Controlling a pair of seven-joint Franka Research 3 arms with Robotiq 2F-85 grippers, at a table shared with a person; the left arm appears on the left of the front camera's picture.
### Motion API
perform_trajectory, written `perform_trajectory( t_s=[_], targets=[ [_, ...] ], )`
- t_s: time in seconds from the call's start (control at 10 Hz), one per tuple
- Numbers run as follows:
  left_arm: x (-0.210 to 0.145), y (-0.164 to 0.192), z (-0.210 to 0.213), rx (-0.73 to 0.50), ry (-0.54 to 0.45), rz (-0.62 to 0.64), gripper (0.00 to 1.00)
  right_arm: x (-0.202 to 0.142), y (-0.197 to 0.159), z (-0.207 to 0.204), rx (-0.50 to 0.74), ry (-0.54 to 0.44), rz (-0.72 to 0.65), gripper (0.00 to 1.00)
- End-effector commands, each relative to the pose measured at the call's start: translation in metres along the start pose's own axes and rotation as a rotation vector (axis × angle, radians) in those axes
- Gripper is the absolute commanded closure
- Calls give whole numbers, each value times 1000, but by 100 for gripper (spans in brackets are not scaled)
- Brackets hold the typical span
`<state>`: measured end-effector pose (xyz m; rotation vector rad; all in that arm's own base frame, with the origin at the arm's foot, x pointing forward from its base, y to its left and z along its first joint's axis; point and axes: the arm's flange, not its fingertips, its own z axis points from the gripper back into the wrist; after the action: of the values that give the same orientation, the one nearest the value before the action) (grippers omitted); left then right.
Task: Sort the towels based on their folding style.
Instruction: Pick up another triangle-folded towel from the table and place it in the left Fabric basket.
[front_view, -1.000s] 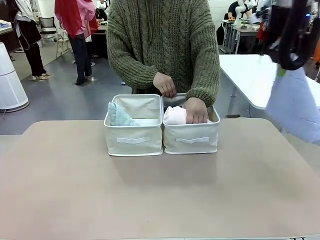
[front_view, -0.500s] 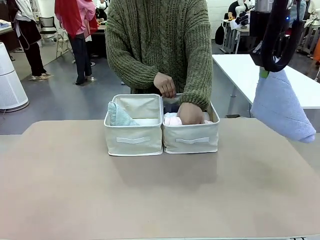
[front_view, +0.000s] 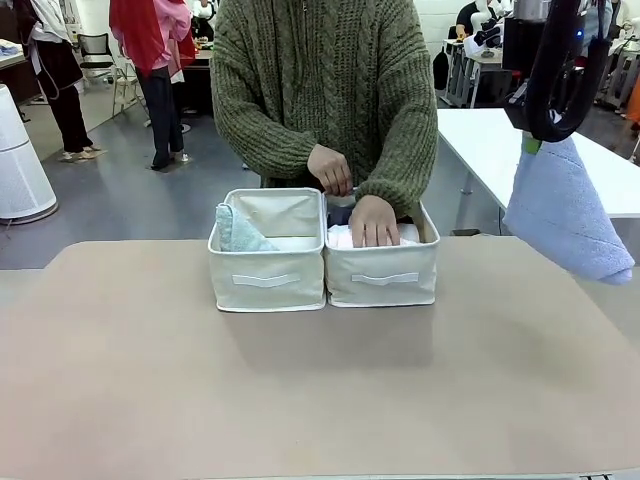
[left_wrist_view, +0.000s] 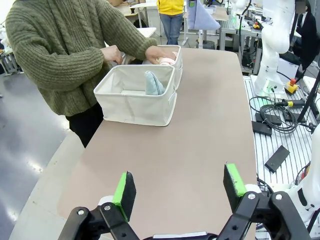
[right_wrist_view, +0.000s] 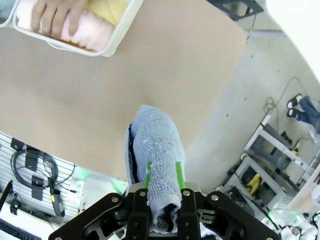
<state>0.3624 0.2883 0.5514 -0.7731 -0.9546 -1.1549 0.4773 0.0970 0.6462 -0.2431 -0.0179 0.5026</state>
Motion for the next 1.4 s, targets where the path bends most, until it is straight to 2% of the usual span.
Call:
perform_trajectory(
  t_s=[0.0,0.1,0.3,0.6,0.9,1.0,1.3],
  targets=[
    [0,-3,1,1,0,-6,8,0,0,0,0,0,0,84],
    [0,-3,1,1,0,-6,8,18,19,9,-61,10,206,84],
    [0,-3,1,1,0,-6,8,41,41,21,-95,22,314,84],
    [0,-3,1,1,0,-6,8,40,54,20,-38,-54,533,84],
    [0,-3,1,1,0,-6,8,32,63,29,88,-202,781,84],
    [0,-3,1,1,0,-6,8,30,66,30,116,-228,817,84],
    [0,-3,1,1,0,-6,8,31,71,29,111,-228,815,84]
  ],
)
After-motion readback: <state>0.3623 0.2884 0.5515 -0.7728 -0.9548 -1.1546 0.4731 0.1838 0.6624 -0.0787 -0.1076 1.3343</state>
